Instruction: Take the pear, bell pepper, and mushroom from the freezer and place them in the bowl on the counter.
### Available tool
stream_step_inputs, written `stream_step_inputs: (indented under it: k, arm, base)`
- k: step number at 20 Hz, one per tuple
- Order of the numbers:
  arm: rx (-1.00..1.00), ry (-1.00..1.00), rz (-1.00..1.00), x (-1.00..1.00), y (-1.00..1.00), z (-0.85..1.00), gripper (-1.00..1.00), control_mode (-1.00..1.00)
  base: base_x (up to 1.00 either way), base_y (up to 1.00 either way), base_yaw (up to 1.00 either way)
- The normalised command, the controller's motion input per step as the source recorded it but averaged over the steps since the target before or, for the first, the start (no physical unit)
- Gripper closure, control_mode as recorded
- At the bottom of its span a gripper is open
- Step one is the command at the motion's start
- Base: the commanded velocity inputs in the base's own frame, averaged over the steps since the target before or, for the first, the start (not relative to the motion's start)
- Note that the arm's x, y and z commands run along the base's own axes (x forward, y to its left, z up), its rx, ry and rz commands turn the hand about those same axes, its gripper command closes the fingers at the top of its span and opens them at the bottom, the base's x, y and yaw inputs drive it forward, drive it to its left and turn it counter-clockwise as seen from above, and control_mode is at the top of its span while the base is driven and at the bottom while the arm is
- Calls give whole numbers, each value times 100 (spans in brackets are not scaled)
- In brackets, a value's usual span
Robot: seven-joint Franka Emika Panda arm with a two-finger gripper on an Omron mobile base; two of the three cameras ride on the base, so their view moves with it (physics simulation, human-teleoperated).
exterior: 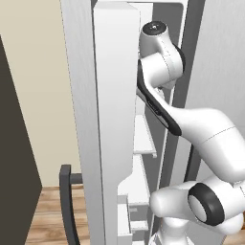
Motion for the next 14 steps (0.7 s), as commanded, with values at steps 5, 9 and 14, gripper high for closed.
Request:
stream_step_inputs:
  k: [5,9,14]
  arm:
    - [0,0,0,18,-12,-2,-100,-100]
    - [0,0,0,19,-19,-5,-100,-100]
    - [-2,0,0,29,-2,-13,-100,-100]
  base:
    - [0,0,0]
    - [0,0,0]
    - [0,0,0]
